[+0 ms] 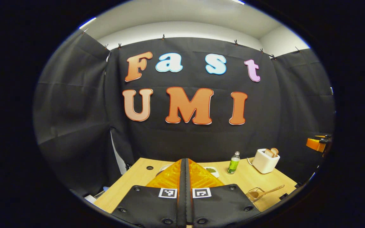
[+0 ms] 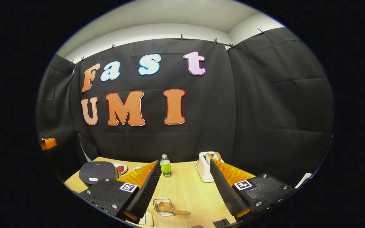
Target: Close the left gripper, press the button to open the rice cooker; take a wooden spoon from the chopstick holder with the right hand, scoop a spoonful of rice and pour it into the rice cooker, then put the wooden spoon back into the chopstick holder.
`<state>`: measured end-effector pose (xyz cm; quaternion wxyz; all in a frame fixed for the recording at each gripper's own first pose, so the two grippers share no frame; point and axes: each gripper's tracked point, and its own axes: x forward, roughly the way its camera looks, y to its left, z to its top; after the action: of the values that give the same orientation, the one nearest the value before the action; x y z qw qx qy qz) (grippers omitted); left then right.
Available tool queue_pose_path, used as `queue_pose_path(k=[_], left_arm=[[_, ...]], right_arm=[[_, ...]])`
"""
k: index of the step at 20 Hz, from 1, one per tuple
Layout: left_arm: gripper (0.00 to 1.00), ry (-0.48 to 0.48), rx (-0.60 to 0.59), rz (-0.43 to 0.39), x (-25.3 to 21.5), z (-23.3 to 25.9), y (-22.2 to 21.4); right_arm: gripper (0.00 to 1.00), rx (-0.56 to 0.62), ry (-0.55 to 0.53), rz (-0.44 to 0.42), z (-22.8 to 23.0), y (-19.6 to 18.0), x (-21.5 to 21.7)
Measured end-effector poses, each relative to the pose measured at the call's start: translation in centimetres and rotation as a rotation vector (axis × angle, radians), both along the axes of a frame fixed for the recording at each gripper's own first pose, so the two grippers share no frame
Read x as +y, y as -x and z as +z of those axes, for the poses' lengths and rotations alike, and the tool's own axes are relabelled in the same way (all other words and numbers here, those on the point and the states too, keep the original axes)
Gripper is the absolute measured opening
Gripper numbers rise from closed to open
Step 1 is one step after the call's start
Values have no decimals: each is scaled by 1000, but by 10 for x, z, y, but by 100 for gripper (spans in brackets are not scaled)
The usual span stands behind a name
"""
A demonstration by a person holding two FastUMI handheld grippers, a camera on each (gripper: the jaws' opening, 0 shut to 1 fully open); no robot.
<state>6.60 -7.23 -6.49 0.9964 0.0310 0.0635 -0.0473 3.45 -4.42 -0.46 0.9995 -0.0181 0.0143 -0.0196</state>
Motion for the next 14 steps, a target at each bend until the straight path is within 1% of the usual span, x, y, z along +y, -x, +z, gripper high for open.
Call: queue_pose_path(k=[5, 8, 9, 10, 14], left_arm=[[4, 10, 102, -61, -19, -56, -22], [4, -4, 176, -55, -19, -96, -33], [0, -8, 198, -59, -24, -109, -37], [4, -12, 216, -67, -27, -118, -41], [4, -3, 305, -88, -38, -162, -54]], right_arm=[[95, 23, 19, -18, -8, 1, -4], [95, 35, 21, -35, -12, 6, -14], [95, 40, 25, -43, -14, 7, -18], [95, 46, 30, -52, -16, 6, -21], [95, 68, 40, -77, -24, 8, -29]])
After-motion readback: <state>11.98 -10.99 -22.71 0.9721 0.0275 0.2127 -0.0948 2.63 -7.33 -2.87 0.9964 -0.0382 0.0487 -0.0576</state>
